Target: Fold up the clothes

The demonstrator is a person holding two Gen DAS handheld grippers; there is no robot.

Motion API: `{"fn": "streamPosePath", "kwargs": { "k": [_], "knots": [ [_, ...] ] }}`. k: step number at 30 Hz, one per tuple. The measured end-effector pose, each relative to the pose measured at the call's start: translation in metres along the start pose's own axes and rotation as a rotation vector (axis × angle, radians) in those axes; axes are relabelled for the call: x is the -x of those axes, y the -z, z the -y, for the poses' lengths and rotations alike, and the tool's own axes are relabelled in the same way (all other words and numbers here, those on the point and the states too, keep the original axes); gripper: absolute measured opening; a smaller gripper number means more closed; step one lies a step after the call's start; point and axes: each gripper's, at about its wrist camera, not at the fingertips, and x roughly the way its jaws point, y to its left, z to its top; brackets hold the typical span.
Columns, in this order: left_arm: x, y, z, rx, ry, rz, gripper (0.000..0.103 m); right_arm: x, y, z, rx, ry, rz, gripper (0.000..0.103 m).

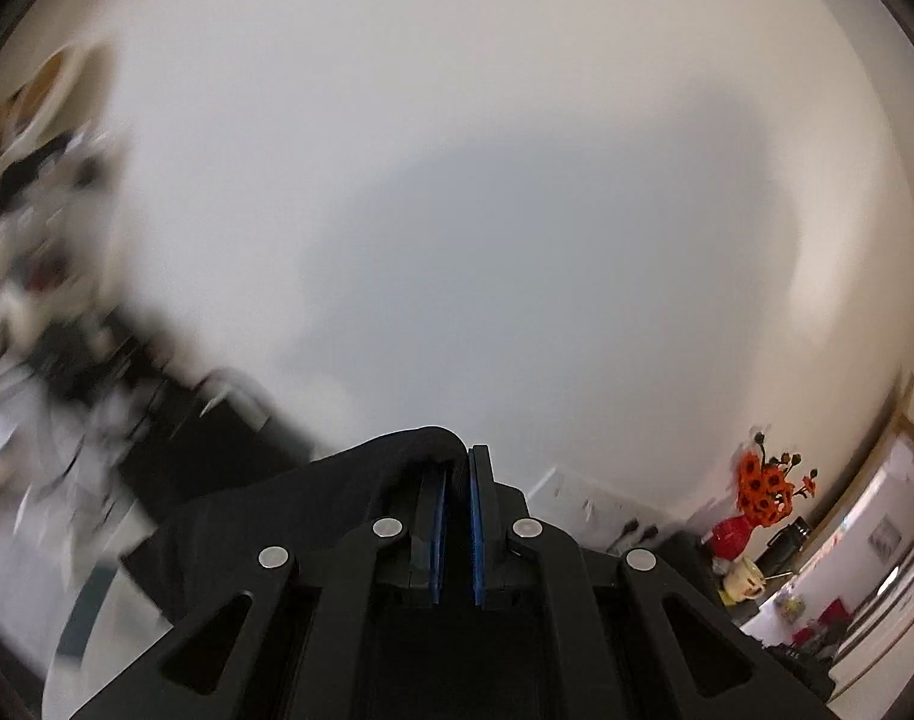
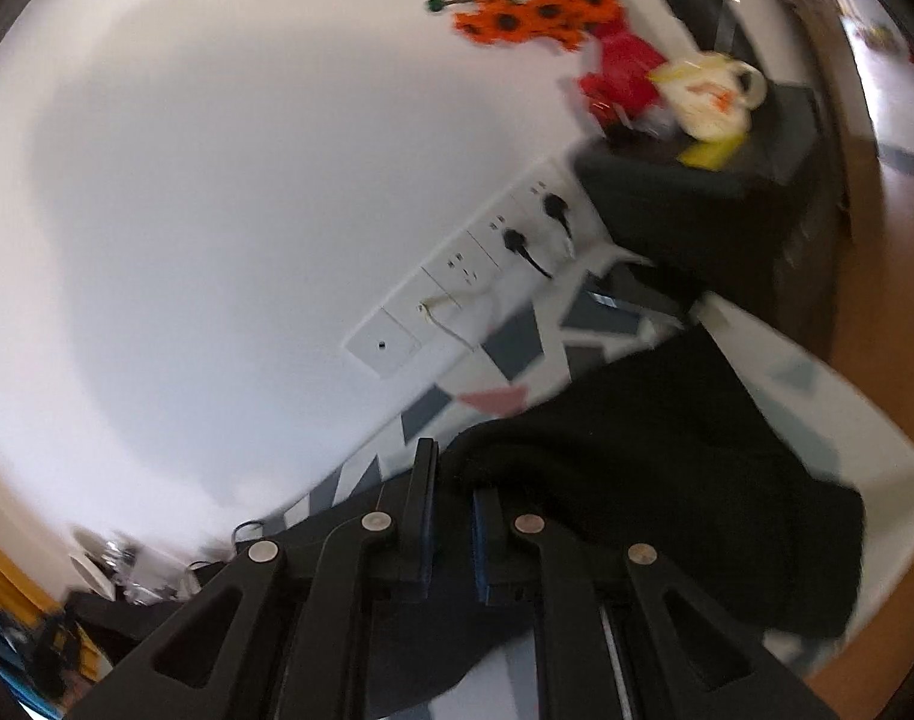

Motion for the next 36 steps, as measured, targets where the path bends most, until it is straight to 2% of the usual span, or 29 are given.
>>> {"fn": "streamPosePath", "kwargs": {
  "k": [2, 4, 7, 9, 11, 14, 22, 25, 28, 29, 31, 32, 33, 35, 36],
  "knots": [
    [-0.038, -0.007, 0.003, -0.024, -0.032, -0.015, 0.006, -0.028, -0.017, 0.001, 0.002, -0.017, -0.006, 0.009],
    [-0.080, -0.007, -0.003, 0.007, -0.063, -0.059, 0.006, -0.057, -0.032, 0.004, 0.002, -0.023, -0.022, 0.010],
    [-0.142, 0.016, -0.027, 0.095, -0.157, -0.164, 0.006, -0.112, -0.041, 0.016, 0.010, 0.018, -0.105, 0.010],
    [-0.170, 0.041, -0.047, 0.174, -0.217, -0.241, 0.006, -0.146, -0.039, 0.029, 0.001, 0.063, -0.178, 0.010],
    [-0.185, 0.065, -0.062, 0.220, -0.265, -0.287, 0.006, -0.172, -0.033, 0.047, -0.019, 0.098, -0.242, 0.010],
    [-0.191, 0.078, -0.062, 0.208, -0.301, -0.307, 0.006, -0.196, -0.025, 0.068, -0.041, 0.112, -0.287, 0.010],
    [-0.194, 0.056, -0.029, 0.253, -0.303, -0.289, 0.006, -0.244, -0.030, 0.089, -0.046, 0.145, -0.324, 0.010],
    [-0.229, 0.058, -0.022, 0.202, -0.333, -0.321, 0.009, -0.267, -0.029, 0.099, -0.055, 0.180, -0.350, 0.010],
    [-0.284, 0.074, -0.029, 0.138, -0.399, -0.449, 0.019, -0.287, -0.027, 0.110, -0.068, 0.207, -0.386, 0.012],
    [-0.301, 0.081, -0.034, 0.130, -0.413, -0.517, 0.026, -0.290, -0.027, 0.113, -0.080, 0.194, -0.395, 0.016],
    [-0.325, 0.097, -0.046, 0.168, -0.401, -0.666, 0.026, -0.289, -0.030, 0.117, -0.119, 0.148, -0.407, 0.031],
    [-0.330, 0.102, -0.050, 0.196, -0.379, -0.709, 0.026, -0.283, -0.032, 0.118, -0.154, 0.095, -0.406, 0.055],
    [-0.328, 0.103, -0.050, 0.206, -0.359, -0.719, 0.026, -0.276, -0.034, 0.119, -0.172, 0.061, -0.388, 0.082],
    [-0.320, 0.103, -0.046, 0.199, -0.329, -0.723, 0.028, -0.252, -0.041, 0.118, -0.186, 0.019, -0.335, 0.101],
    [-0.316, 0.102, -0.044, 0.191, -0.314, -0.722, 0.032, -0.241, -0.045, 0.118, -0.193, -0.002, -0.309, 0.103]
  ]
}}
